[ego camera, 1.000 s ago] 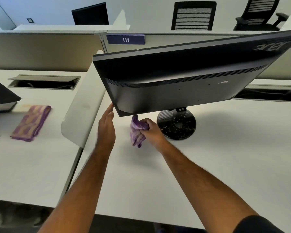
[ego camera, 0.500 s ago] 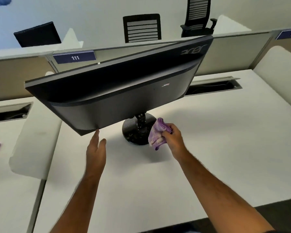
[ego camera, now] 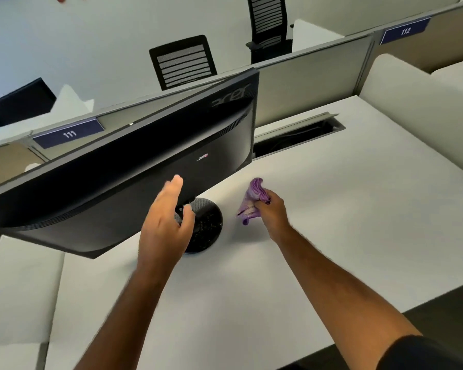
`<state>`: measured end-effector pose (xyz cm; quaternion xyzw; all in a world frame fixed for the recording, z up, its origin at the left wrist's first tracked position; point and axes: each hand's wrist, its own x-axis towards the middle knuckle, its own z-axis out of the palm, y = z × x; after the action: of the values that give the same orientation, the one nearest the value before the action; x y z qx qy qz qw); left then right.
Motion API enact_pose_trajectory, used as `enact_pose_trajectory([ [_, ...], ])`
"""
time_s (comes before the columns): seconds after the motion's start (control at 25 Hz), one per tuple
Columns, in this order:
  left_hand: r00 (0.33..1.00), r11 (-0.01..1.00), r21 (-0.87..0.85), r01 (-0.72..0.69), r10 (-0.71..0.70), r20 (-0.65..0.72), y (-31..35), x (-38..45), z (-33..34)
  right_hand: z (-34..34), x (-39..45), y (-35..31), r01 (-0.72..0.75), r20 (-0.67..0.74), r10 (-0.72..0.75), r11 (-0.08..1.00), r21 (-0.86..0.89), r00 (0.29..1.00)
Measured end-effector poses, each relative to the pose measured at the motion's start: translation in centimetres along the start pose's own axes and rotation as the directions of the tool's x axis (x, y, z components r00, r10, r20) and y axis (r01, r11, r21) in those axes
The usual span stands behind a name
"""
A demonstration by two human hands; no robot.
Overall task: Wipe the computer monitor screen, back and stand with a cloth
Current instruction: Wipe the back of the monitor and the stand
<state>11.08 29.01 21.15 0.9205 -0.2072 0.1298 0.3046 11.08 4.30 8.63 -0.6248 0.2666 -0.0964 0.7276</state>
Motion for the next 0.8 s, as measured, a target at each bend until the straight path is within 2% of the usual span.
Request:
enact_pose_trajectory([
  [0.12, 0.953, 0.930, 0.239, -0.279, 0.298, -0.047, 3.6, 3.8, -1.1, -0.3, 1.7, -0.7, 0.004, -0.010, -0.004, 1.000, -0.006, 1.000],
  [0.2, 0.914, 0.855, 0.381, -0.351, 0.401, -0.057, 5.3, 6.7, -1.9, -0.3, 3.2, -1.0, 0.003, 0.004, -0.003, 1.000, 0.020, 1.000],
  [0.28, 0.920, 0.815, 0.488, -0.313, 0.388, -0.058, 6.0, 9.1, -2.3, 0.0, 4.8, -0.7, -0.015, 0.054, 0.012, 0.998, 0.057, 0.998],
  [0.44, 0.971, 0.794, 0.582, -0.179, 0.238, -0.026, 5.4, 11.4, -1.4, 0.9, 7.7, -0.5, -0.093, 0.109, 0.072, 0.974, 0.206, 0.991],
  [0.56, 0.970, 0.785, 0.602, -0.148, 0.235, -0.068, 5.2, 11.8, -0.6, 1.3, 9.7, -1.0, -0.109, 0.073, 0.096, 0.972, 0.208, 0.993],
  [0.72, 0.965, 0.792, 0.594, -0.145, 0.246, -0.094, 5.2, 12.2, -0.4, 2.2, 10.6, -1.9, -0.111, 0.056, 0.098, 0.928, 0.356, 0.994],
  [0.8, 0.965, 0.803, 0.578, -0.145, 0.245, -0.098, 5.2, 12.0, -0.3, 2.7, 10.5, -2.0, -0.072, -0.007, 0.078, 0.951, 0.301, 0.997],
])
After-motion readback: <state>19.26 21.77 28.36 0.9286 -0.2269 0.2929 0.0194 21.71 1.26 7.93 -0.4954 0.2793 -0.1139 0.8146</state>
